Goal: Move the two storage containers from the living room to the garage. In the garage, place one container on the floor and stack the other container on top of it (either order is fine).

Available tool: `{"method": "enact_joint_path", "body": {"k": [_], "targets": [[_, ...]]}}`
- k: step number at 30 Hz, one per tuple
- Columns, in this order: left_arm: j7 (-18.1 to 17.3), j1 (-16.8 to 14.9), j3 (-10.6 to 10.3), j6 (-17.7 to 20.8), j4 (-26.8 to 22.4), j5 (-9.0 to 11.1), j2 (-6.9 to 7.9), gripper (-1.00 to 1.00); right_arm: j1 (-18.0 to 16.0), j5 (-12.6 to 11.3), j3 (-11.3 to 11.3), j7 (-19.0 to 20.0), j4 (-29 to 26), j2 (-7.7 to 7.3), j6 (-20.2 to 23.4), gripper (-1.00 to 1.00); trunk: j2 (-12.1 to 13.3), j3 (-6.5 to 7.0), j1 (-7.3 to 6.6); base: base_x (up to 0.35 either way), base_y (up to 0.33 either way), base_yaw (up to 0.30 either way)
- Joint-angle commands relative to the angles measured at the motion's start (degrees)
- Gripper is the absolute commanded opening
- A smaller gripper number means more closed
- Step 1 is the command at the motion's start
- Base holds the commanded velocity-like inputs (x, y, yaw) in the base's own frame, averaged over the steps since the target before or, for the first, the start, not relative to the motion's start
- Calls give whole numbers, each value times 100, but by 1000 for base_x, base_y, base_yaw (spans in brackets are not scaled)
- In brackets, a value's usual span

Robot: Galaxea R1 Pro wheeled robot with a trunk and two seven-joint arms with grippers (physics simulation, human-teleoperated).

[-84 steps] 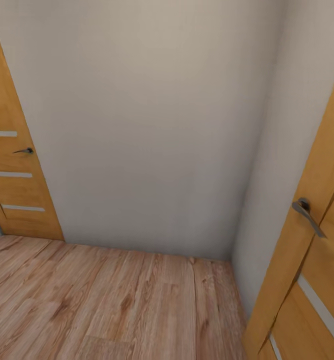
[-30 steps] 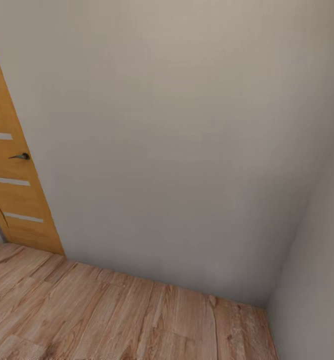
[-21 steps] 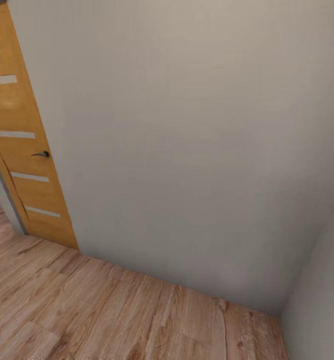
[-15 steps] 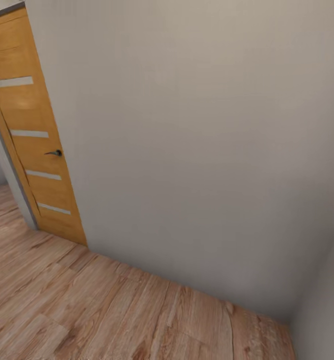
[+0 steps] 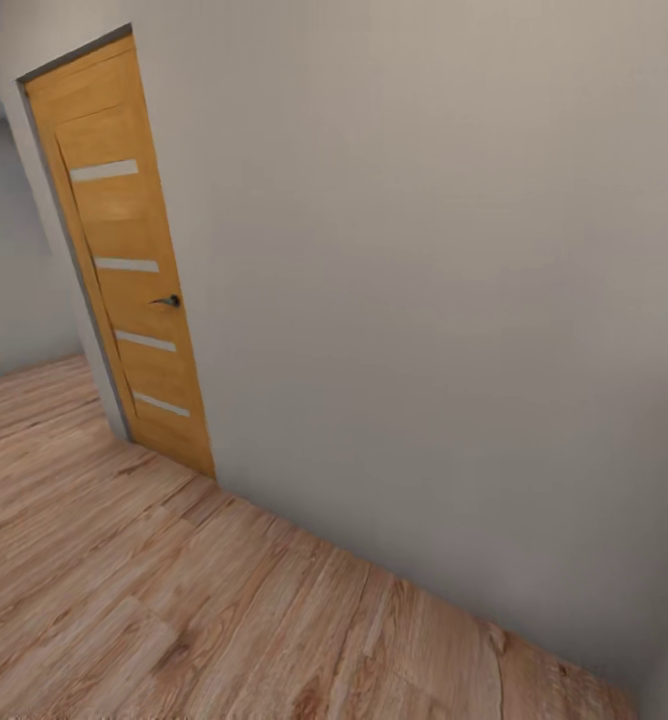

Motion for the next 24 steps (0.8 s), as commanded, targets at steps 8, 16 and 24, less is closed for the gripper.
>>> {"method": "enact_joint_path", "body": {"k": [8,16,24], "targets": [[-1,2,1,-8,-6,28,0,100,-8,12,26,-68,14,16,-18,100,-3,-5,0,0,0,295],[-5,2,1,-8,-6,28,3,100,-8,10,27,-70,14,-28,-38,100,-3,-5,0,5,0,300],[-10,0,1,20,-6,32,5,100,-8,17,27,-67,15,-25,-39,100,-3,-5,0,249,0,300]]}}
